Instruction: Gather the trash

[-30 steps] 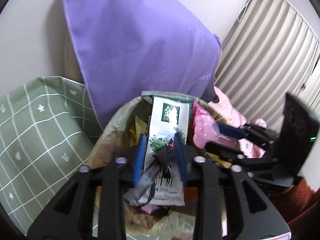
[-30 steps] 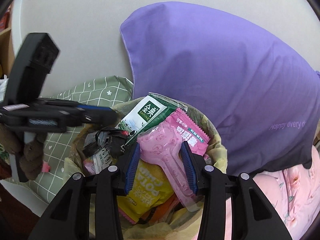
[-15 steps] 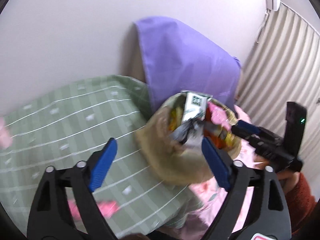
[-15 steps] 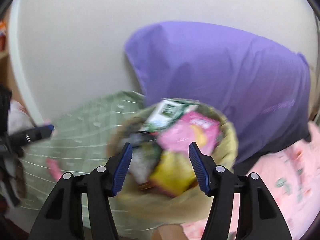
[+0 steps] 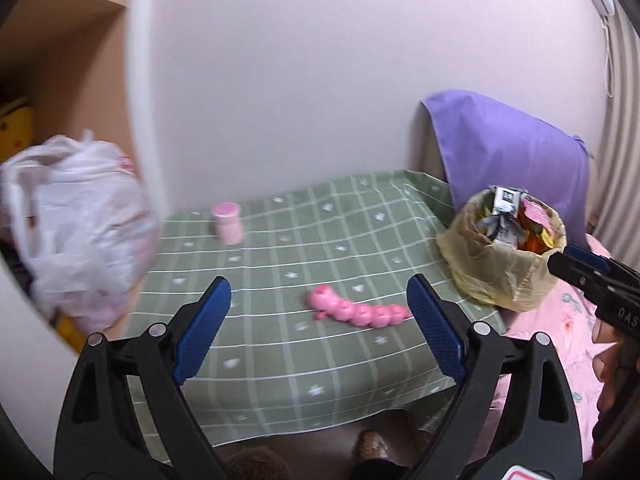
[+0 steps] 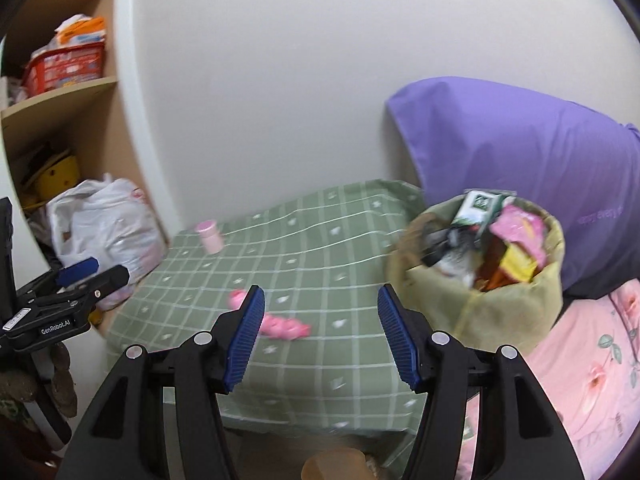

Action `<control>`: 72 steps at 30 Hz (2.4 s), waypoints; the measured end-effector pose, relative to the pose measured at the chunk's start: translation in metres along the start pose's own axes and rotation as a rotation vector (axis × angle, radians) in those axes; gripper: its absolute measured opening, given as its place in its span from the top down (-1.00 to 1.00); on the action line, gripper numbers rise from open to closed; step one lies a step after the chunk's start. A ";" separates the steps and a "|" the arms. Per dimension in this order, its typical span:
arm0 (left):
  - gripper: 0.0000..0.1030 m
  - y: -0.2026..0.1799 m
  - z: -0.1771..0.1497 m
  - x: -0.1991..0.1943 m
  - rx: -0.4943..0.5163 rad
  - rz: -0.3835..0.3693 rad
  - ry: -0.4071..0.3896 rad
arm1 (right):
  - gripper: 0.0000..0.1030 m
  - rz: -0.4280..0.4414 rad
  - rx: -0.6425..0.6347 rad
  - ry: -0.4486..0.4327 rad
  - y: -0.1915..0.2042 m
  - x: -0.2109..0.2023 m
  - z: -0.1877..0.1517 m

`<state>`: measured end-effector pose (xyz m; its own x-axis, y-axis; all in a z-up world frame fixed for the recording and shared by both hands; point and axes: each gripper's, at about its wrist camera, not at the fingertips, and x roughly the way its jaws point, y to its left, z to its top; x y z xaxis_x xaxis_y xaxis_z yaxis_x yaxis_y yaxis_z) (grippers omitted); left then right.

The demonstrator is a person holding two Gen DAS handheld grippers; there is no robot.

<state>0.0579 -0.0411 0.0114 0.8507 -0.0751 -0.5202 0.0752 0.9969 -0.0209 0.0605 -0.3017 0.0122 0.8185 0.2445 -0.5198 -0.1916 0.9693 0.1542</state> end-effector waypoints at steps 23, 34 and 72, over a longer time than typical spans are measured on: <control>-0.65 0.024 -0.014 -0.047 -0.030 0.057 -0.019 | -0.08 0.020 -0.113 -0.021 0.060 -0.020 -0.015; -0.65 0.025 -0.013 -0.051 -0.038 0.049 -0.024 | -0.08 0.020 -0.125 -0.025 0.066 -0.023 -0.016; -0.65 0.009 -0.016 -0.060 -0.012 -0.008 -0.033 | -0.08 -0.014 -0.109 -0.061 0.055 -0.050 -0.019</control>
<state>-0.0012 -0.0277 0.0289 0.8668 -0.0836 -0.4916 0.0761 0.9965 -0.0353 -0.0014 -0.2599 0.0305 0.8522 0.2323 -0.4689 -0.2351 0.9705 0.0535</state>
